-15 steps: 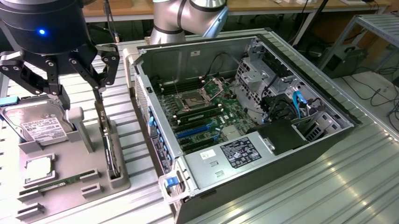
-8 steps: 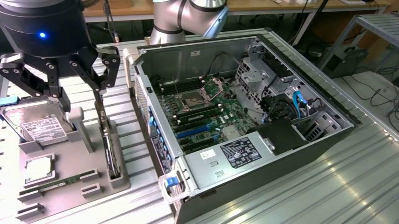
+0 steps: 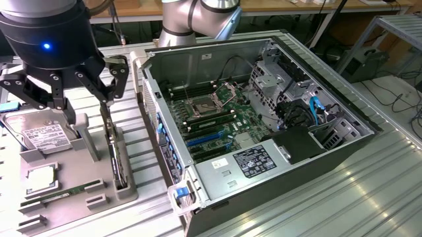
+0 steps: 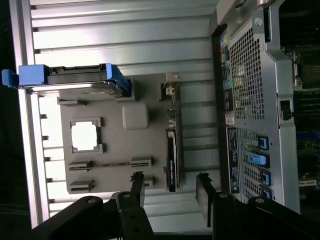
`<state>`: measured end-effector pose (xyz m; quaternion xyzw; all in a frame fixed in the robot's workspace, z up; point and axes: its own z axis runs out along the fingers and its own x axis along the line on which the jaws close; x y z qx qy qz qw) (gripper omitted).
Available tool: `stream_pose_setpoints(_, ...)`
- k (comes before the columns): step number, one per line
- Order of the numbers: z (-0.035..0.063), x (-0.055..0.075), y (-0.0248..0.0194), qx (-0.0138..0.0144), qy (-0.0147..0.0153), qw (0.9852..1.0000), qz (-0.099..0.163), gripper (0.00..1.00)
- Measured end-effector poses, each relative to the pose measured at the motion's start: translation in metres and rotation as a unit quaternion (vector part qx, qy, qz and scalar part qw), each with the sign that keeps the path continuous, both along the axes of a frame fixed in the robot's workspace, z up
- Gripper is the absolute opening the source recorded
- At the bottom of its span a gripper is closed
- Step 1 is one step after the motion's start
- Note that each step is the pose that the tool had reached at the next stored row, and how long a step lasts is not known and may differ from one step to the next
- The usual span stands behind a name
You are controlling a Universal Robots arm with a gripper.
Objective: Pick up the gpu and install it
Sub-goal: 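Pick up the gpu and move the gpu toward the slot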
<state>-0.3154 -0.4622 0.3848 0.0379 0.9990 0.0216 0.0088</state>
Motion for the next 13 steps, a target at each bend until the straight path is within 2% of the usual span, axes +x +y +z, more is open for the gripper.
stream_pose_setpoints(4, -0.0044, 0.000, -0.0029, -0.0001, 0.0000, 1.0000, 0.000, 0.54)
stream_pose_setpoints(9, -0.0135, 0.001, -0.0029, -0.0010, 0.0001, 1.0000, 0.000, 0.54)
stream_pose_setpoints(10, -0.0161, 0.001, -0.0024, -0.0018, 0.0001, 1.0000, 0.000, 0.54)
stream_pose_setpoints(13, -0.0243, 0.002, 0.0034, -0.0049, 0.0000, 1.0000, 0.003, 0.54)
